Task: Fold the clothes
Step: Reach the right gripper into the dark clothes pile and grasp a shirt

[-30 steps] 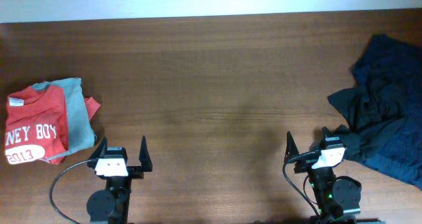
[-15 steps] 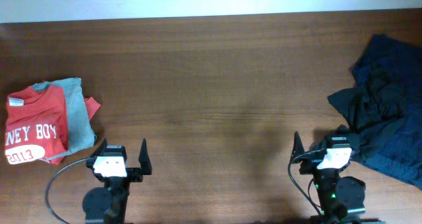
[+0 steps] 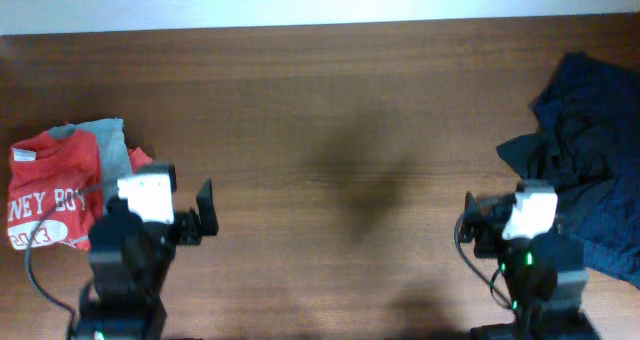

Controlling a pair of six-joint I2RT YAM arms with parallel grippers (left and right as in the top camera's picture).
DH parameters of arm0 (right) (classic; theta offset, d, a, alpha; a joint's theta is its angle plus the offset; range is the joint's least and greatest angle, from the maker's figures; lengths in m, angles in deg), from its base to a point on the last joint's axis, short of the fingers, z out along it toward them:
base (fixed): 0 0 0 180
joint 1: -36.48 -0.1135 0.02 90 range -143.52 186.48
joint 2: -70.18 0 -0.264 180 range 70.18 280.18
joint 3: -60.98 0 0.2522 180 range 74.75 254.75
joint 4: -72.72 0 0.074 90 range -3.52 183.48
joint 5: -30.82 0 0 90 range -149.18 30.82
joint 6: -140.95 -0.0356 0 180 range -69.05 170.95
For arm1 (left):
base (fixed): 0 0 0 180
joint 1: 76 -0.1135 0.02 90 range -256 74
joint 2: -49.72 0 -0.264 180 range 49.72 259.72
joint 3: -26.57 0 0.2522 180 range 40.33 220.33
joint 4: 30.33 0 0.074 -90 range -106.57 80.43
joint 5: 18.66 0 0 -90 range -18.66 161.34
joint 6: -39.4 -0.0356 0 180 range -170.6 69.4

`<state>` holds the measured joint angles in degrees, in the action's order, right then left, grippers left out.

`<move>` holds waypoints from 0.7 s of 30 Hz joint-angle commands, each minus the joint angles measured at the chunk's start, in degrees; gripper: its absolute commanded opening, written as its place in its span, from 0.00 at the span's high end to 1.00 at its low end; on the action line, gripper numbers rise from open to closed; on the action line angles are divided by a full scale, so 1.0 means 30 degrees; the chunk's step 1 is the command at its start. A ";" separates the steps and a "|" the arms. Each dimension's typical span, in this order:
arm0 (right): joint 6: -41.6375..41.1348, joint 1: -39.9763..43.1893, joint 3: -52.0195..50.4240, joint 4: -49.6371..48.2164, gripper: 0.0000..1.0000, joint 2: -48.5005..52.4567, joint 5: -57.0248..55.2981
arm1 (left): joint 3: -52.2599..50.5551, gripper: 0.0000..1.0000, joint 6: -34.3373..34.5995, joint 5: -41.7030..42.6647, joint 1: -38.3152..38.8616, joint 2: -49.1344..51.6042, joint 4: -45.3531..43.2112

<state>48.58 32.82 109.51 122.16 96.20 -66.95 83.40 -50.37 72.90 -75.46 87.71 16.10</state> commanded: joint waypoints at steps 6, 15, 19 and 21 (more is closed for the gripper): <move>-0.0015 0.0138 0.5770 0.3395 0.01 0.8386 0.0364 | 0.5144 0.01 0.0197 0.0211 0.0058 0.4204 0.3861; -0.4481 0.4473 0.7519 0.4401 0.01 1.4375 -0.0809 | 0.5238 0.01 0.0189 0.0204 0.0058 0.4350 0.3847; -0.4444 0.6433 0.7519 0.4743 0.00 1.6968 0.0073 | 0.5238 0.01 0.0197 0.0204 0.0058 0.4350 0.3825; -0.4437 0.6965 0.7519 0.5027 0.02 1.8396 -0.0015 | 0.5238 0.01 0.0197 0.0204 0.0058 0.4350 0.3825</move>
<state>37.56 51.53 131.23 136.37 146.45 -67.49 97.91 -50.35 72.88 -75.46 100.83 27.62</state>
